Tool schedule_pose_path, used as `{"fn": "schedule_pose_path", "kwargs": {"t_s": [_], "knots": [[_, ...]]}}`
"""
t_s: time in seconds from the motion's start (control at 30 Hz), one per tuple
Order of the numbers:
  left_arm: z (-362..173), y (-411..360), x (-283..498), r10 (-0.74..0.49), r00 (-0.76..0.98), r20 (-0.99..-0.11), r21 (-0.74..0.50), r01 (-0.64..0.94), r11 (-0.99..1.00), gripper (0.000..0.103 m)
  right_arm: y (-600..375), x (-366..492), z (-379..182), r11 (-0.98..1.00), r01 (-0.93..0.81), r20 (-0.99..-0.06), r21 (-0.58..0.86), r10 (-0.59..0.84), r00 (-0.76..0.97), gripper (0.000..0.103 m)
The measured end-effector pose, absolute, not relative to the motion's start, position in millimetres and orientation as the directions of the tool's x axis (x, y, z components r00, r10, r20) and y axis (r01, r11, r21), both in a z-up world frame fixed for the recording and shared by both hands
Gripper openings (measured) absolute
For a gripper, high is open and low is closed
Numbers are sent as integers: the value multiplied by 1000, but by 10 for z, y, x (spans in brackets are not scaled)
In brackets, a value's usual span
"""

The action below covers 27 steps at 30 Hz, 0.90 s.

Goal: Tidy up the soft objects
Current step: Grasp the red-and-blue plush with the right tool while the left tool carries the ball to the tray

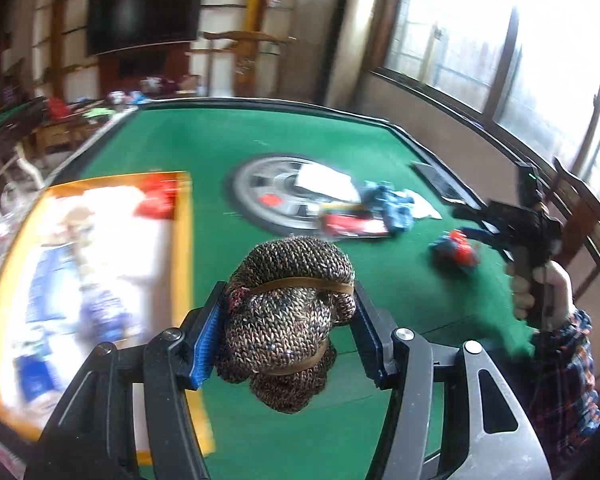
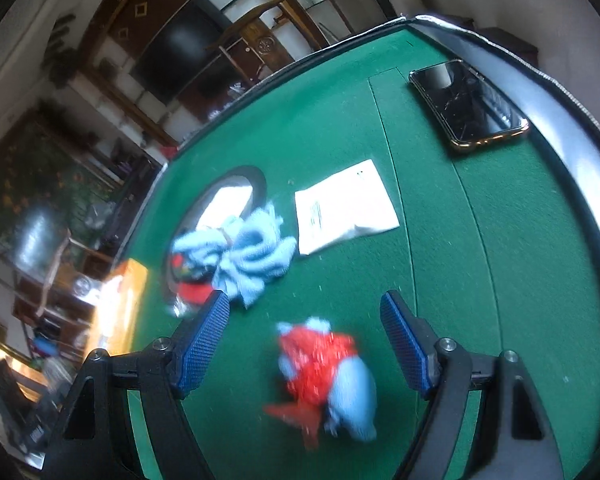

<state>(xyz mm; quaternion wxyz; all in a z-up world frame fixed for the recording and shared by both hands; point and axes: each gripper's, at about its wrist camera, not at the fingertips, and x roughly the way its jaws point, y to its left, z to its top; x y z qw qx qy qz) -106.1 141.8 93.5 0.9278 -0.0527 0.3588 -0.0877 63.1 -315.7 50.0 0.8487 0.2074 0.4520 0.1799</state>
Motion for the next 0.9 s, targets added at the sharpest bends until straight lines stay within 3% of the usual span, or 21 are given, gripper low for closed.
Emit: {"fn": "schedule_pose_path", "kwargs": {"t_s": [0.2, 0.3, 0.33, 0.67, 0.9], "knots": [[762, 2236, -1213, -51, 741, -669, -162, -79, 984, 57, -2949, 420, 396, 940, -130, -801, 315, 337, 495, 72], [651, 2553, -1299, -28, 743, -668, -221, -162, 962, 57, -2899, 404, 340, 965, -116, -822, 234, 260, 507, 51], [622, 2622, -1329, -20, 745, -667, -235, -185, 954, 57, -2897, 402, 335, 966, -114, -819, 233, 258, 512, 37], [447, 3182, -1425, 47, 711, -702, -250, -308, 918, 57, -2659, 90, 759, 944, -174, -740, 282, 329, 586, 34], [384, 3069, -1246, -57, 680, -731, -293, -237, 926, 57, -1732, -30, 1059, 876, -385, -719, 292, 466, 515, 34]]}}
